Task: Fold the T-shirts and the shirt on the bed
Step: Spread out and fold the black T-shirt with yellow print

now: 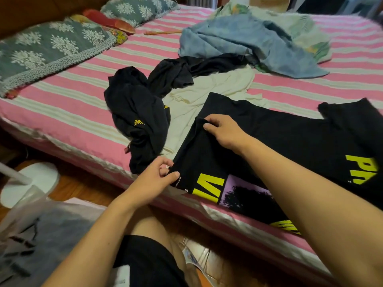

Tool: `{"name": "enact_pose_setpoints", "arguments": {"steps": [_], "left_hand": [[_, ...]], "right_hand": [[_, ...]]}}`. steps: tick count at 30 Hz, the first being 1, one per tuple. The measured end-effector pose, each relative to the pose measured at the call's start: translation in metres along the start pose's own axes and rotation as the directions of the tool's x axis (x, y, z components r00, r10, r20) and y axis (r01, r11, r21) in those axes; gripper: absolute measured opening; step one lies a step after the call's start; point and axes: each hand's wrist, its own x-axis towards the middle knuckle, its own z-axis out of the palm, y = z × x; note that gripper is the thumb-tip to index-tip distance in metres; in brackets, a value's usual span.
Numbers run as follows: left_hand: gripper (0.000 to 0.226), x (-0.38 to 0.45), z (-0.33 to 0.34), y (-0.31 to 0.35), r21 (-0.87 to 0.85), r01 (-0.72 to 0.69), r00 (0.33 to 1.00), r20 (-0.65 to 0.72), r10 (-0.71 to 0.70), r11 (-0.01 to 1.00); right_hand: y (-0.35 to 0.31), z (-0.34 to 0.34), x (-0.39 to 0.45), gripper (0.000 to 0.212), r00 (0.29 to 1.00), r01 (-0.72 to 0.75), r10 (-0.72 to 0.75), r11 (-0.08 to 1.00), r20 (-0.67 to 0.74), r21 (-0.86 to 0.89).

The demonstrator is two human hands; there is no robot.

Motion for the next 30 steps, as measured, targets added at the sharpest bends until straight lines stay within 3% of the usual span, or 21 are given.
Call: {"name": "enact_pose_setpoints", "arguments": {"steps": [4, 7, 9, 11, 13, 14, 16, 18, 20, 23, 25, 30], "left_hand": [[0.034, -0.002, -0.011, -0.005, 0.085, 0.084, 0.993, 0.075, -0.091, 0.993], [0.033, -0.006, -0.005, 0.0, 0.039, 0.132, 0.989, 0.063, -0.134, 0.99], [0.049, -0.002, 0.004, 0.0, 0.065, 0.13, 0.989, 0.062, -0.134, 0.989], [0.061, 0.003, 0.012, 0.001, 0.151, 0.124, 0.991, 0.023, -0.129, 0.981], [0.077, 0.011, 0.015, 0.005, 0.302, 0.102, 0.992, -0.102, -0.074, 0.948], [0.085, 0.015, 0.014, 0.01, 0.301, 0.054, 0.99, -0.143, -0.01, 0.952], [0.092, 0.023, 0.01, 0.026, 0.054, -0.076, 0.988, -0.128, 0.083, 0.996], [0.087, 0.031, 0.003, 0.04, -0.183, -0.127, 0.992, -0.018, 0.126, 0.975], [0.063, 0.036, -0.005, 0.05, -0.252, -0.099, 0.987, 0.1, 0.127, 0.963], [0.016, 0.031, -0.017, 0.054, -0.079, -0.049, 0.966, 0.248, 0.067, 0.996], [0.019, 0.02, -0.023, 0.044, 0.009, -0.044, 0.963, 0.268, 0.04, 0.999], [0.026, -0.004, -0.016, 0.014, -0.001, 0.073, 0.98, 0.185, -0.072, 0.997]], "right_hand": [[-0.001, 0.005, 0.006, 0.013, 0.999, -0.013, 0.015, 0.999, 0.033, -0.043], [-0.002, 0.014, 0.004, 0.013, 0.999, -0.013, 0.013, 1.0, 0.052, -0.004], [-0.001, 0.015, -0.003, 0.013, 0.999, 0.005, -0.006, 1.0, 0.052, 0.006], [-0.002, 0.008, -0.011, 0.014, 0.998, 0.024, -0.025, 0.999, 0.051, 0.025], [-0.01, -0.004, -0.019, 0.016, 0.997, 0.055, -0.058, 0.997, 0.053, 0.057], [-0.017, -0.011, -0.024, 0.017, 0.995, 0.076, -0.081, 0.994, 0.055, 0.084], [-0.034, -0.026, -0.032, 0.021, 0.988, 0.126, -0.135, 0.985, 0.073, 0.122], [-0.05, -0.039, -0.039, 0.024, 0.978, 0.158, -0.173, 0.98, 0.118, 0.121], [-0.06, -0.049, -0.043, 0.024, 0.971, 0.173, -0.187, 0.98, 0.151, 0.1], [-0.064, -0.054, -0.043, 0.025, 0.98, 0.162, -0.17, 0.983, 0.107, 0.084], [-0.056, -0.048, -0.036, 0.021, 0.988, 0.129, -0.133, 0.99, 0.075, 0.054], [-0.011, 0.0, 0.001, 0.011, 0.99, -0.05, 0.073, 0.982, 0.124, -0.181]]}}
